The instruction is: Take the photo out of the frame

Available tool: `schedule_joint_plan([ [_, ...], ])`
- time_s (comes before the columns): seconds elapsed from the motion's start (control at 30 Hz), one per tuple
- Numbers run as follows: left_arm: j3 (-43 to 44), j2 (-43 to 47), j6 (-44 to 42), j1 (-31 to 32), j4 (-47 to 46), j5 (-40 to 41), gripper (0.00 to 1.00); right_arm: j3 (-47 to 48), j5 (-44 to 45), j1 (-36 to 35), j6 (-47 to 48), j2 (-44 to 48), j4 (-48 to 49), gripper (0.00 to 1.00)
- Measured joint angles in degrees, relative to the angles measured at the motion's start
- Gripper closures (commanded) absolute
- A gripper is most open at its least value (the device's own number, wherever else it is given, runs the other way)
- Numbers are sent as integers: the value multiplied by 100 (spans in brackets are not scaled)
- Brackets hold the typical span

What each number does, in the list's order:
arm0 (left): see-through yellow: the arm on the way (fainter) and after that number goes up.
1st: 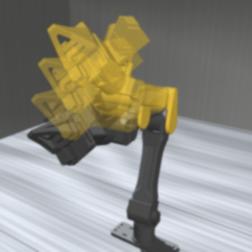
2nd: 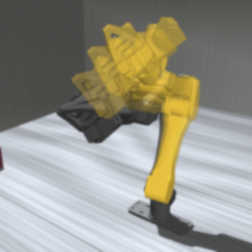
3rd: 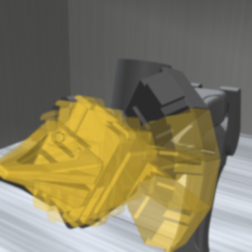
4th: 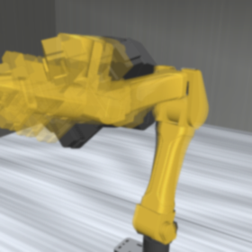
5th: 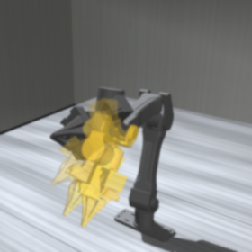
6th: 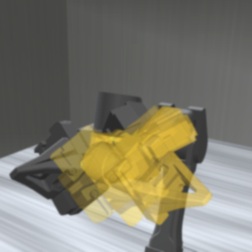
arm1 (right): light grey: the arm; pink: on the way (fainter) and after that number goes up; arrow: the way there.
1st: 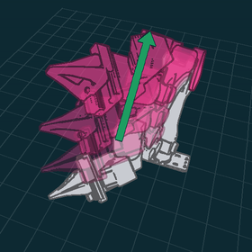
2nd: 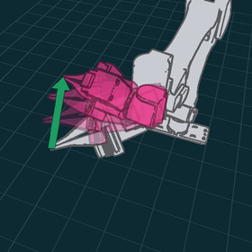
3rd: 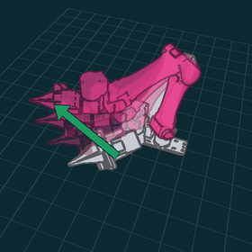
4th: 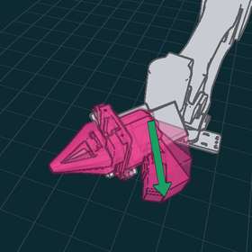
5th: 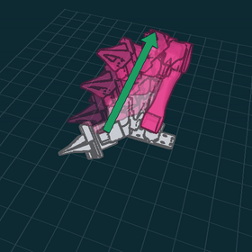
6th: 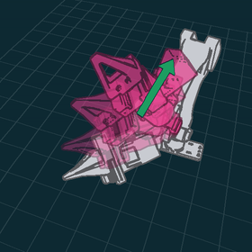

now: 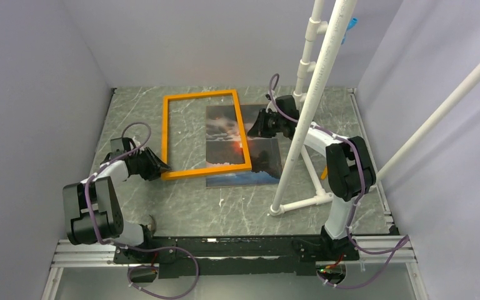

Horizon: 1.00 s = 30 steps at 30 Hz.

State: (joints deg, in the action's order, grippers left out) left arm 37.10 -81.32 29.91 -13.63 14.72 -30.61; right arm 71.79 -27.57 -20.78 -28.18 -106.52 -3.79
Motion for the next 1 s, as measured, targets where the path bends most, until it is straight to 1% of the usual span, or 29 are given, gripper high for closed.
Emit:
schedule_joint_plan([
  [0.03, 2, -24, -28, -31, 2, 9, 50, -4, 13, 39, 4, -2, -33, 71],
  [0.13, -2, -4, 85, -129, 341, 424, 43, -44, 157, 153, 98, 17, -129, 62],
  [0.23, 2, 179, 144, -197, 748, 844, 36, -155, 382, 225, 205, 81, -308, 55],
  [0.3, 37, 470, 188, -190, 981, 1106, 33, -262, 544, 232, 251, 116, -393, 53],
  [0.37, 96, 809, 264, -133, 1088, 1309, 33, -402, 717, 232, 291, 155, -498, 56],
  [0.43, 203, 1167, 382, 87, 1104, 1528, 33, -514, 918, 240, 326, 164, -627, 58],
  [0.53, 433, 1412, 525, 870, 1038, 1794, 34, -699, 1178, 264, 343, 184, -688, 61],
  [0.63, 824, 1215, 710, 2079, 833, 2026, 35, -1038, 1425, 348, 350, 350, -678, 64],
  [0.67, 1008, 1032, 763, 2459, 772, 2070, 35, -1156, 1471, 372, 345, 426, -654, 65],
  [0.73, 1412, 549, 863, 3018, 660, 2144, 35, -1408, 1523, 420, 304, 577, -540, 66],
  [0.93, 2981, -1349, 1029, 4183, 544, 2485, 36, -1825, 1478, 546, 201, 713, -153, 75],
  [1.0, 3506, -1919, 1086, 4492, 586, 2610, 37, -1899, 1397, 590, 164, 721, 2, 76],
])
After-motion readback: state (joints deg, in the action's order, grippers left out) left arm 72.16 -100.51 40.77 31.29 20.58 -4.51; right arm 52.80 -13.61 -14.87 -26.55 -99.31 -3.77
